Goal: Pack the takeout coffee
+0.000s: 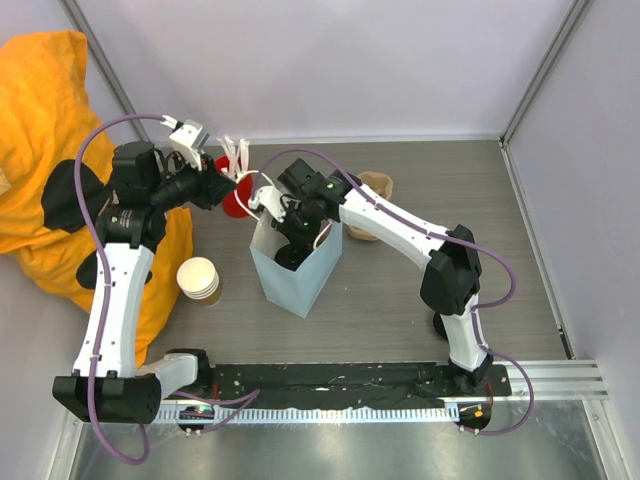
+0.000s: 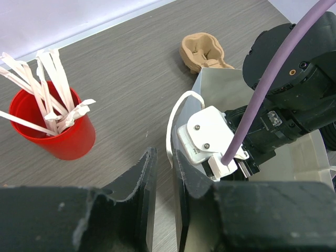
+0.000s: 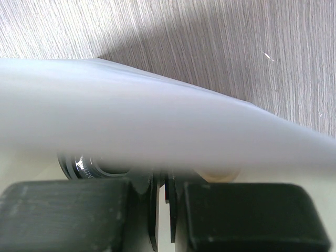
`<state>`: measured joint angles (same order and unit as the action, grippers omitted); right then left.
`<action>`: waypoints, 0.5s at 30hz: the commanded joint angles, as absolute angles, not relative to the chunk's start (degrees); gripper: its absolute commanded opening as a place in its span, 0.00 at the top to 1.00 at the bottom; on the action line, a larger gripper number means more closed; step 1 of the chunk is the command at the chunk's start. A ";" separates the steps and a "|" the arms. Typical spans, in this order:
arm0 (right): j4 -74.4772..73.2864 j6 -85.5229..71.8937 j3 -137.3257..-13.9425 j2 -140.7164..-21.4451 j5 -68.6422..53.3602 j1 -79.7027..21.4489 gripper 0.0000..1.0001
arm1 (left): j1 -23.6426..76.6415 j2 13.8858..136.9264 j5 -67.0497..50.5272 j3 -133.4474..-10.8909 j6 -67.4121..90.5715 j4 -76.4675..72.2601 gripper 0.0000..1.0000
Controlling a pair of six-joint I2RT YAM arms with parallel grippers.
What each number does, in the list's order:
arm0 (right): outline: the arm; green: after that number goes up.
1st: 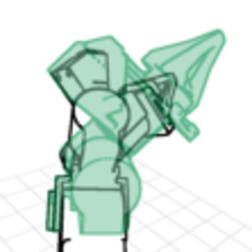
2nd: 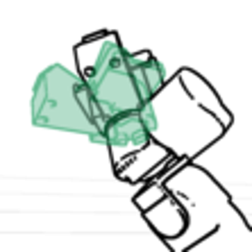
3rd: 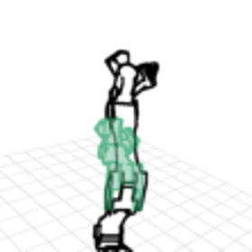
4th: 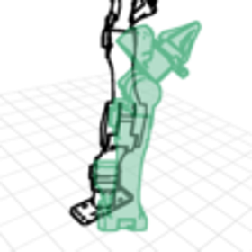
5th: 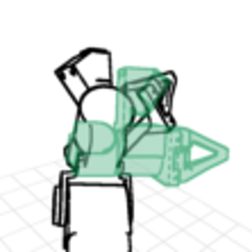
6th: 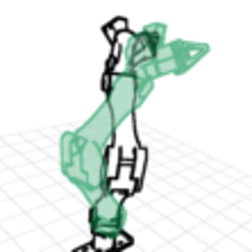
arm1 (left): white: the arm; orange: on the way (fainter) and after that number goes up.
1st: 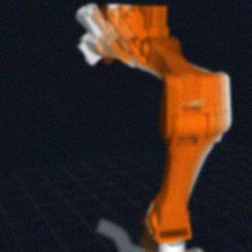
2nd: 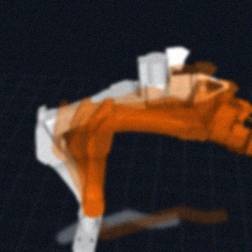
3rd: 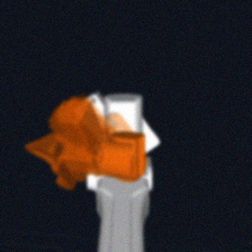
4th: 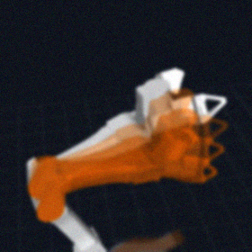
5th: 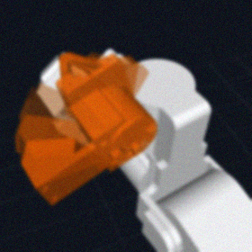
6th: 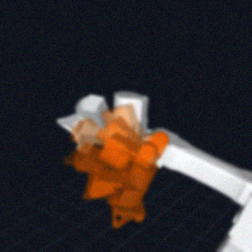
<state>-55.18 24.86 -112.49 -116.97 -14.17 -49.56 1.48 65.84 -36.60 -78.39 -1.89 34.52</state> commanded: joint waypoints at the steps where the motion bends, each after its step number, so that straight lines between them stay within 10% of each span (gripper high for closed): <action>1: -57.48 25.05 -110.57 -117.07 -11.87 -50.27 0.99 | 1.05 64.42 -37.71 -78.66 -1.49 32.26 0.78; 15: -57.74 25.40 -110.57 -116.81 -11.95 -50.45 0.75 | 0.88 64.34 -37.79 -78.57 -1.41 32.17 0.73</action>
